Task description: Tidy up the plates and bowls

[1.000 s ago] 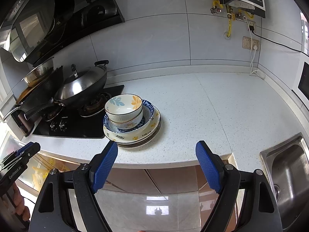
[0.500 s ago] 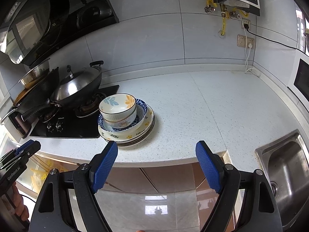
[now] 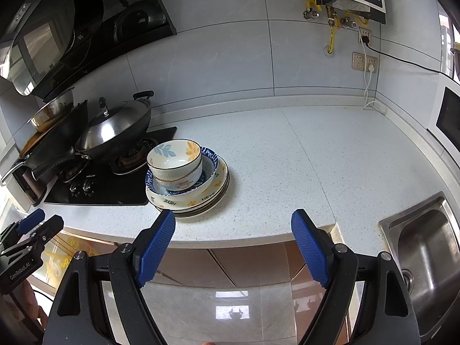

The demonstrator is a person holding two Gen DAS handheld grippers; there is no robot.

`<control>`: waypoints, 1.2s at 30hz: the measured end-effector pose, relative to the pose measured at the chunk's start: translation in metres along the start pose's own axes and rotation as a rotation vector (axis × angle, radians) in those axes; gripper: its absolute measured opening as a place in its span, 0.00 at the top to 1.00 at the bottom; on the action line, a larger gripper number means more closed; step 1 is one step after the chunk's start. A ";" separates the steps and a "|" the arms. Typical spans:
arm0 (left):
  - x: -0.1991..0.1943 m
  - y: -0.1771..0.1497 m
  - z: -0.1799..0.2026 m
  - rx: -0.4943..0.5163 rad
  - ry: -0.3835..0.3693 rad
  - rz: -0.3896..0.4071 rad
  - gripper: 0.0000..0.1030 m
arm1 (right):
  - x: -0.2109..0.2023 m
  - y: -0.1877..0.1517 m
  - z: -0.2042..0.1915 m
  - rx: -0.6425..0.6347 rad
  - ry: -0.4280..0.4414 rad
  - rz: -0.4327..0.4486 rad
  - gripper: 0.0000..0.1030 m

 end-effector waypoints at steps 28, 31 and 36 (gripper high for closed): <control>0.010 0.001 -0.010 -0.031 0.028 -0.004 0.12 | 0.003 -0.001 0.011 -0.006 -0.018 -0.013 0.23; 0.010 0.000 -0.011 -0.036 0.027 -0.007 0.12 | 0.003 -0.001 0.011 -0.005 -0.018 -0.013 0.23; 0.010 -0.001 -0.011 -0.037 0.027 -0.010 0.12 | 0.004 -0.001 0.010 -0.009 -0.019 -0.015 0.23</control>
Point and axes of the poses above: each gripper's, at about its wrist camera, not at the fingertips, and x roughly the way its jaws point, z to its right, y to its top, the point moved 3 cm from there along x, roughly the way its jaws point, and after that the axes turned 5 degrees about -x, right-handed, at the moved point
